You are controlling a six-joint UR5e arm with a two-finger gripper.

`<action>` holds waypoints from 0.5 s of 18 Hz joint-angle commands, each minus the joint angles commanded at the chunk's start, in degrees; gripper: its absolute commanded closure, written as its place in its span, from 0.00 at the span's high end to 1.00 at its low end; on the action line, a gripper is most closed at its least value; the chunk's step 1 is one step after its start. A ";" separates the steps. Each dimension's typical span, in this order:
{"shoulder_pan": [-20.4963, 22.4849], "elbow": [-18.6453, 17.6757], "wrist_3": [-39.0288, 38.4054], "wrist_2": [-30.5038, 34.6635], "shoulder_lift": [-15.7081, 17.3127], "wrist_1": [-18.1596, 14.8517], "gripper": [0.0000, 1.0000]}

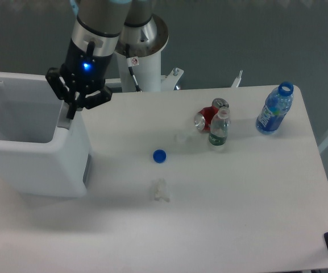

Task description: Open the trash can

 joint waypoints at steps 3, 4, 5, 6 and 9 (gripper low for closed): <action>3.33 0.17 0.09 -0.17 -0.26 0.18 0.52; 4.48 0.44 0.09 -0.52 -0.61 0.18 0.59; 5.53 0.53 0.09 -0.88 -0.88 0.18 0.64; 6.67 0.70 0.09 -0.88 -1.05 0.26 0.78; 8.18 0.79 0.00 -0.27 -4.12 2.27 1.00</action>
